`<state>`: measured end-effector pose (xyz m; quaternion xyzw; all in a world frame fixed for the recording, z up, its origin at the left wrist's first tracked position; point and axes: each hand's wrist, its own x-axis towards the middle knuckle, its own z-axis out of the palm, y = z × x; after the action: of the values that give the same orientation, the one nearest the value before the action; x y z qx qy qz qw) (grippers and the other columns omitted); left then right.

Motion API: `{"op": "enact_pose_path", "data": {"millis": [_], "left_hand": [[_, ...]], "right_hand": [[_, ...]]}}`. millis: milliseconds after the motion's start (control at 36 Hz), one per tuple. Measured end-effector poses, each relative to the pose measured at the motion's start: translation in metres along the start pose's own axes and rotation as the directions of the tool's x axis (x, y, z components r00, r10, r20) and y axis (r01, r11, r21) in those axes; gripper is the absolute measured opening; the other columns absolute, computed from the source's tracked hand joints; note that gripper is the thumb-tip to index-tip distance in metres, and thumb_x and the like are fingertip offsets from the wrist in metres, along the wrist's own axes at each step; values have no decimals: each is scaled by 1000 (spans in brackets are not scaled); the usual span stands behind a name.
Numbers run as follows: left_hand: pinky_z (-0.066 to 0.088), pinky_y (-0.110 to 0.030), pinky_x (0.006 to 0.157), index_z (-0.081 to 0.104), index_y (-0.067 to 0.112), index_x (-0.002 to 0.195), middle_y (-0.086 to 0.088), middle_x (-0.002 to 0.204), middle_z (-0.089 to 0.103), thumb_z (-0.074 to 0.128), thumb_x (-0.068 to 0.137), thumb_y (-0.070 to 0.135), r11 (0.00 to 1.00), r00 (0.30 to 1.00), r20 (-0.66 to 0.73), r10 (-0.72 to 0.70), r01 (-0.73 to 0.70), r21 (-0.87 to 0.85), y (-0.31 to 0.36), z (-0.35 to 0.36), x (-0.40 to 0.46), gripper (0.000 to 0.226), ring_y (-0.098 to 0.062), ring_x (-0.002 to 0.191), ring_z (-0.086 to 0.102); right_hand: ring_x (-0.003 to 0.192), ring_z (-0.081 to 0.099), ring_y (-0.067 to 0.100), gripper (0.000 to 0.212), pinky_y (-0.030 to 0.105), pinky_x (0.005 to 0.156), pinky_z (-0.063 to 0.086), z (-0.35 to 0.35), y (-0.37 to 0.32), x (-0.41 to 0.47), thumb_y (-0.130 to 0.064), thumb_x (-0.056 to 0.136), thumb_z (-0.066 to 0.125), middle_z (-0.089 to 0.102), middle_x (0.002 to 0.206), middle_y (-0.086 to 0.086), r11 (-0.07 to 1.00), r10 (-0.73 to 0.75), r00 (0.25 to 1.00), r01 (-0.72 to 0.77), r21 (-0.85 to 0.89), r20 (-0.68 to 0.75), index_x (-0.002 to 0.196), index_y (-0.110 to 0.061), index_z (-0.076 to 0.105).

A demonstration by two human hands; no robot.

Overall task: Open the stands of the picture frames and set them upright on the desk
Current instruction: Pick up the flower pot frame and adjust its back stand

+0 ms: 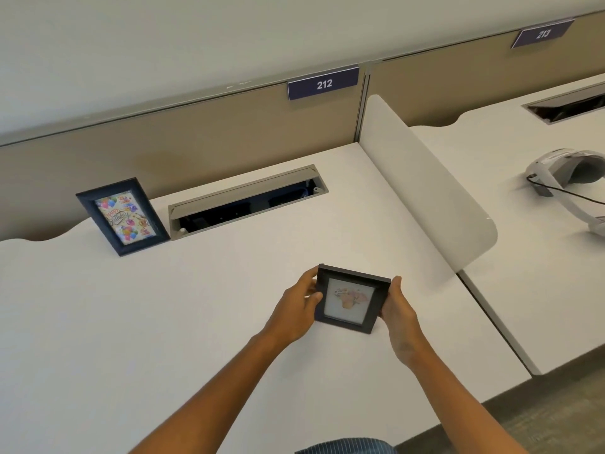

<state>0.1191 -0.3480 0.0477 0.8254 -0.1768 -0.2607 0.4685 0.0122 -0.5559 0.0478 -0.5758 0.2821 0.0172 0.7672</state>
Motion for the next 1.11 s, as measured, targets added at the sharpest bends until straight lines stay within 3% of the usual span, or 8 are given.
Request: {"op": "enact_pose_path", "data": {"millis": [167, 250, 361, 472, 667, 750, 833, 1111], "left_hand": [[54, -7, 88, 51, 29, 145, 9, 132, 66, 51, 109, 11, 998, 999, -29, 41, -40, 42, 4, 0, 7, 40, -11, 122, 63], [59, -19, 94, 55, 26, 139, 6, 128, 69, 53, 108, 10, 998, 998, -50, 46, -44, 55, 4, -1, 8, 35, -15, 119, 65], [53, -5, 85, 60, 29, 131, 10, 123, 71, 57, 106, 10, 997, 994, -84, 67, -63, 42, 6, -2, -1, 31, -11, 114, 66], [54, -11, 86, 60, 49, 113, 24, 112, 73, 60, 104, 6, 994, 988, -110, 108, -109, 1, 5, -5, -16, 44, -2, 110, 69], [59, -27, 95, 71, 34, 115, 12, 110, 77, 58, 102, -3, 972, 963, -138, 231, -234, -8, 1, -11, -38, 41, -19, 107, 74], [58, -27, 99, 74, 30, 117, 15, 115, 77, 65, 100, -2, 943, 922, -202, 331, -330, 38, 5, -18, -46, 38, -14, 112, 73], [58, -30, 103, 75, 21, 121, 11, 124, 76, 65, 97, -10, 889, 852, -254, 457, -442, 119, 8, -26, -53, 40, -11, 120, 71], [60, -46, 104, 76, 2, 115, -8, 128, 76, 72, 88, -19, 786, 698, -370, 613, -587, 195, 5, -40, -78, 34, -23, 131, 68]], "right_hand": [[134, 69, 14, 79, 53, 129, 33, 0, -11, 5, -90, 93, 39, 77, 140, 0, 995, 29, 1000, -30, 93, 8, 125, -34, 83], [133, 70, 16, 85, 50, 128, 36, -1, -12, 7, -97, 83, 50, 78, 138, 3, 994, 25, 1000, -26, 108, 15, 123, -30, 84], [128, 73, 15, 87, 46, 123, 40, 1, -13, 4, -100, 76, 55, 80, 134, 4, 994, 9, 999, -13, 107, 39, 119, -30, 86], [123, 74, 16, 93, 43, 116, 43, 4, -13, -5, -96, 88, 42, 81, 131, 6, 999, -28, 997, 26, 34, 65, 123, -20, 84], [129, 71, 16, 83, 37, 113, 42, 12, -10, -24, -87, 96, 41, 84, 125, 3, 978, -168, 980, 179, -109, 107, 117, -21, 87], [125, 74, 21, 68, 32, 110, 49, 17, -13, -33, -67, 108, 40, 85, 121, 4, 931, -290, 949, 310, -194, 125, 116, -19, 87], [125, 72, 29, 53, 42, 110, 54, 22, -16, -41, -41, 109, 41, 81, 125, 7, 857, -400, 900, 435, -277, 175, 119, -13, 85], [139, 61, 30, 39, 54, 112, 53, 45, -24, -61, -29, 102, 56, 80, 131, 2, 574, -651, 707, 697, -429, 278, 122, -10, 83]]}}
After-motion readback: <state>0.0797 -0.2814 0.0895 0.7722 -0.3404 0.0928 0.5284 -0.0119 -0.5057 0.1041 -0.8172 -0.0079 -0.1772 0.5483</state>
